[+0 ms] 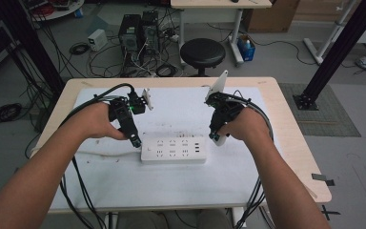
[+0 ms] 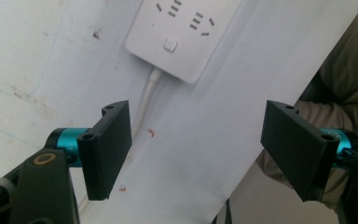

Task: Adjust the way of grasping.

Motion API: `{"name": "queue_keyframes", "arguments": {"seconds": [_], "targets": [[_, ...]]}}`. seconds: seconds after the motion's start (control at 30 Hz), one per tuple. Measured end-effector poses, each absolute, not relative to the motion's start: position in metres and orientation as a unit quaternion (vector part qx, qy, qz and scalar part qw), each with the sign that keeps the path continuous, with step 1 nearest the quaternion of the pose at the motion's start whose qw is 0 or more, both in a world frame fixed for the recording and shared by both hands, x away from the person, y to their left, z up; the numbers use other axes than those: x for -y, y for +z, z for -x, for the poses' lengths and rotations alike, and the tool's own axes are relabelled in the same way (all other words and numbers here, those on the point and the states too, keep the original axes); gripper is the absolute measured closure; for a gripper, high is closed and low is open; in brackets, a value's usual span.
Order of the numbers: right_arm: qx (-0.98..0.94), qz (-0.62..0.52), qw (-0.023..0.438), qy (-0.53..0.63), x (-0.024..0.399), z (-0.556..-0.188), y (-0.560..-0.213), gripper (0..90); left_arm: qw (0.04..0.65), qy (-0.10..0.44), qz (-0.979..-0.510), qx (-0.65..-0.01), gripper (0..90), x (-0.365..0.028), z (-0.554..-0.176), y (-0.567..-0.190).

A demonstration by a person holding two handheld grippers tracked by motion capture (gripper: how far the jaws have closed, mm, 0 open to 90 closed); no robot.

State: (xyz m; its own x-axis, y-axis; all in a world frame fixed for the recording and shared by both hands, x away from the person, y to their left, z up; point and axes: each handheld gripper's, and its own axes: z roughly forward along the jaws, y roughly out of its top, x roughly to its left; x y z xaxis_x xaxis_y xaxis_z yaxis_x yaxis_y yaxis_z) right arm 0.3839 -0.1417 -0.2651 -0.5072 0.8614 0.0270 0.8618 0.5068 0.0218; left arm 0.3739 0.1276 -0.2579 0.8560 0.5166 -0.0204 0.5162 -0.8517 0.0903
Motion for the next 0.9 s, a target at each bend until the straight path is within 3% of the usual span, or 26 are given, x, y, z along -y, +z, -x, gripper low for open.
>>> {"name": "queue_keyframes", "arguments": {"seconds": [0.13, 0.9], "targets": [[0.869, 0.494, -0.013, -0.008, 0.149, -0.384, -0.262, 62.0, 0.036, 0.015, -0.962, -0.27, 24.7, -0.134, -0.373, -0.258], [0.88, 0.473, -0.028, -0.02, 0.162, -0.382, -0.264, 61.9, 0.052, 0.012, -0.961, -0.273, 24.7, -0.14, -0.372, -0.258]]}}
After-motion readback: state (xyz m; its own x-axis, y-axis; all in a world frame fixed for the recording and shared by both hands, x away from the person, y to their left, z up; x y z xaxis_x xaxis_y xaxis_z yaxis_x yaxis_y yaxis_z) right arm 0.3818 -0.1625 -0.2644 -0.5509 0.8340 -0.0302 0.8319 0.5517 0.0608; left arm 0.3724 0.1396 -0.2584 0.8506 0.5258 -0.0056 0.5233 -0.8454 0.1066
